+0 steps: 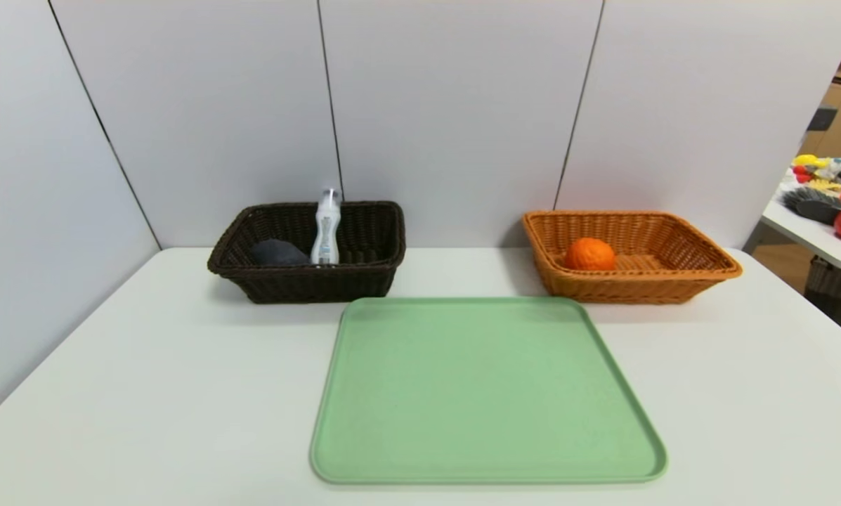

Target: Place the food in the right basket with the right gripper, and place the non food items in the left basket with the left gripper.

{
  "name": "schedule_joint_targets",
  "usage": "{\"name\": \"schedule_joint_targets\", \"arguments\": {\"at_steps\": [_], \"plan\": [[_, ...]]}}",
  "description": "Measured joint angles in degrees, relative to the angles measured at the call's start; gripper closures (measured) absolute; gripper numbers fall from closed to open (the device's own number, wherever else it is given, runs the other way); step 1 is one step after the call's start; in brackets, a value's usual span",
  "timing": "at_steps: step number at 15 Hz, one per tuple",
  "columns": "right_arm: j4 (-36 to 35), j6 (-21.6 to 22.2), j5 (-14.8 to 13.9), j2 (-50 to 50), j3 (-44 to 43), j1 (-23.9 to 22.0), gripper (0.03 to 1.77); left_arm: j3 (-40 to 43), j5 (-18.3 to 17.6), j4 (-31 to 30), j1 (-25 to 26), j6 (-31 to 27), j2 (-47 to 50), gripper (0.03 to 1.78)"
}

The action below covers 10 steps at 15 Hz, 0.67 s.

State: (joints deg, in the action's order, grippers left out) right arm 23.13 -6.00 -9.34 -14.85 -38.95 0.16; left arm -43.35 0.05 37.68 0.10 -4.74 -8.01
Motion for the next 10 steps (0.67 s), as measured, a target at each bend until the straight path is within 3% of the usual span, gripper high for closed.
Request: {"name": "schedule_joint_targets", "arguments": {"at_steps": [2, 6, 10], "plan": [[-0.34, -0.3, 3.96, 3.33, 1.5, 0.0, 0.1, 3.88, -3.79, -3.28, -0.05, -1.71, 3.17, 0.12], [-2.82, -4.86, 8.79, 11.46, 6.92, -0.09, 0.1, 15.21, -3.62, -17.59, -0.17, -5.17, 6.85, 0.12], [-18.86, -7.51, 9.8, 14.28, 17.2, -0.09, 0.1, 25.72, -3.38, -31.88, -0.21, -8.01, 7.88, 0.12]]}}
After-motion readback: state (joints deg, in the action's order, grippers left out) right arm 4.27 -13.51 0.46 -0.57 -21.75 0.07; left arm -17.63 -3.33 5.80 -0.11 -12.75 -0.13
